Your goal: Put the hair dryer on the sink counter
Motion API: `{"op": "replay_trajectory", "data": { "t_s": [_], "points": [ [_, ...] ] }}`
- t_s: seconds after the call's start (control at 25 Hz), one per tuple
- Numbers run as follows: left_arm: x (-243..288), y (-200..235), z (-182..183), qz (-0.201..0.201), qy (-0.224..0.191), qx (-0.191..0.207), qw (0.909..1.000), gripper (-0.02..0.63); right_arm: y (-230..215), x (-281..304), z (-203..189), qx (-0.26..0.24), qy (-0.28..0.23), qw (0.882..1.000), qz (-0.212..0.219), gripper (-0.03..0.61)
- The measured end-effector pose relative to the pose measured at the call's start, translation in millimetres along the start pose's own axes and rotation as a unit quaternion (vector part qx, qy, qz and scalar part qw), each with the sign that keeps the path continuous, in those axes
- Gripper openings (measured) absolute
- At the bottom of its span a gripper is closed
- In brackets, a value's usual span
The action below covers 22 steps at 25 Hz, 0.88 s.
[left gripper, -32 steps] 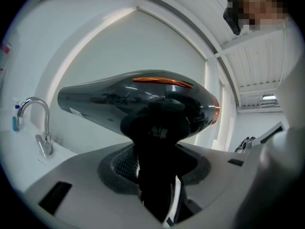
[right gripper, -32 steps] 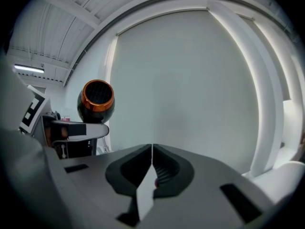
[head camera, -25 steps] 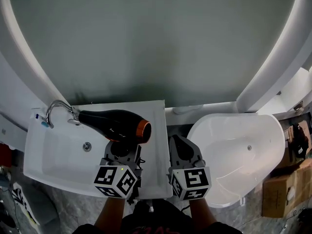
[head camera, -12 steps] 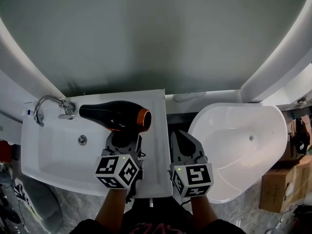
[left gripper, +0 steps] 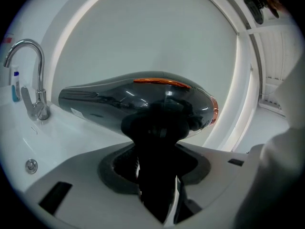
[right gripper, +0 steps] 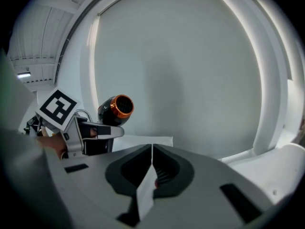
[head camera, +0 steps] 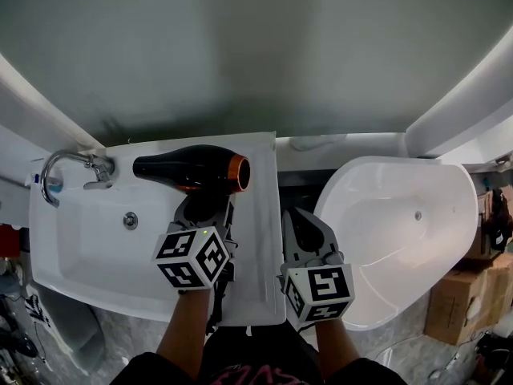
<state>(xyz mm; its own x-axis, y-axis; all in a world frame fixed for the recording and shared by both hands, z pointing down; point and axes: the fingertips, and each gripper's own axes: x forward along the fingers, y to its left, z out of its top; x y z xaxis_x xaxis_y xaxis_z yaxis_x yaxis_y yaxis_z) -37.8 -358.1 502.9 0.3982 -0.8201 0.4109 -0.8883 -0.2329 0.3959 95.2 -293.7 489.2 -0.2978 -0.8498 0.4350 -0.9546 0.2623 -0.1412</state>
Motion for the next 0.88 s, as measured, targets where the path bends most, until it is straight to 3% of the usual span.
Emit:
{"op": "replay_trajectory", "data": {
  "t_s": [0.68, 0.88],
  "points": [
    [58, 28, -53, 0.036, 0.107, -0.022, 0.9934, 0.189, -20, 25, -32, 0.023, 0.036, 0.999, 0.004, 0.023],
    [70, 32, -68, 0.04, 0.137, -0.01, 0.9897, 0.189, -19, 32, -37, 0.03, 0.045, 0.999, 0.007, 0.023]
  ]
}}
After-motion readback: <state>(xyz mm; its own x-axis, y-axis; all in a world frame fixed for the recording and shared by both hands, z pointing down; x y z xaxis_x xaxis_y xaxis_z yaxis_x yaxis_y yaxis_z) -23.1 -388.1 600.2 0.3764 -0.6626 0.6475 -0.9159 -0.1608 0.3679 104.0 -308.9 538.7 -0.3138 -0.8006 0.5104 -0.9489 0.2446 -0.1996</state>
